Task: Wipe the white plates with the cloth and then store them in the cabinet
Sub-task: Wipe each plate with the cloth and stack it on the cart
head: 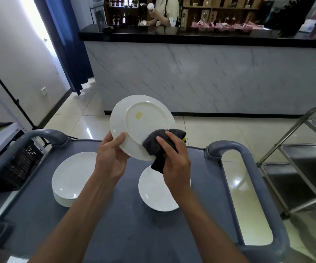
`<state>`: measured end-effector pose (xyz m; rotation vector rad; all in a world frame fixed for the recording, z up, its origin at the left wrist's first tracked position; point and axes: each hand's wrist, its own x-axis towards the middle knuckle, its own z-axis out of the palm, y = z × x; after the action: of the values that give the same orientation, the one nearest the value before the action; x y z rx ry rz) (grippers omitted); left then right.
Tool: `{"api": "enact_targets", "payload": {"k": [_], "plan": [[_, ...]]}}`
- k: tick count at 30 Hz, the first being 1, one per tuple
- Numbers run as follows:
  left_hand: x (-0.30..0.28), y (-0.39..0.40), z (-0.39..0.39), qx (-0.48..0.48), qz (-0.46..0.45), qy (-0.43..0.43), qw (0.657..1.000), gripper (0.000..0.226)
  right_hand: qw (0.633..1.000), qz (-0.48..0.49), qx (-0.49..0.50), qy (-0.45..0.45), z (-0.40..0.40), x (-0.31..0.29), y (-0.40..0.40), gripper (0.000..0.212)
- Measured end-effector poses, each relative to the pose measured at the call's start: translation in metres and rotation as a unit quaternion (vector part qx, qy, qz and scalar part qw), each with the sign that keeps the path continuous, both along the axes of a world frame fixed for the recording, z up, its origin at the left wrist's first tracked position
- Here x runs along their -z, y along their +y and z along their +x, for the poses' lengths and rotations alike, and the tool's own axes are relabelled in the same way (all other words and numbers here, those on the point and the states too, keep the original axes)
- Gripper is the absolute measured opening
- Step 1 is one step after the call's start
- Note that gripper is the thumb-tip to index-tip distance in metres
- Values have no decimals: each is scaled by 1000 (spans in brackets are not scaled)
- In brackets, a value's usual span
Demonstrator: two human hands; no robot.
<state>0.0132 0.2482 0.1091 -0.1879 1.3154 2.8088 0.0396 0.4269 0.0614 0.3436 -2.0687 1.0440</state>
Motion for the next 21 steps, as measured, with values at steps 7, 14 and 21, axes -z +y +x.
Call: {"api": "enact_targets", "payload": {"k": [7, 14, 21], "plan": [[6, -12, 3, 63, -29, 13, 998, 38, 996, -57, 1, -63, -18, -24, 29, 42], [11, -16, 6, 93, -62, 14, 994, 32, 997, -32, 7, -67, -40, -45, 37, 42], [18, -20, 12, 106, -81, 21, 991, 33, 997, 16, -34, -74, -53, -68, 19, 42]]}}
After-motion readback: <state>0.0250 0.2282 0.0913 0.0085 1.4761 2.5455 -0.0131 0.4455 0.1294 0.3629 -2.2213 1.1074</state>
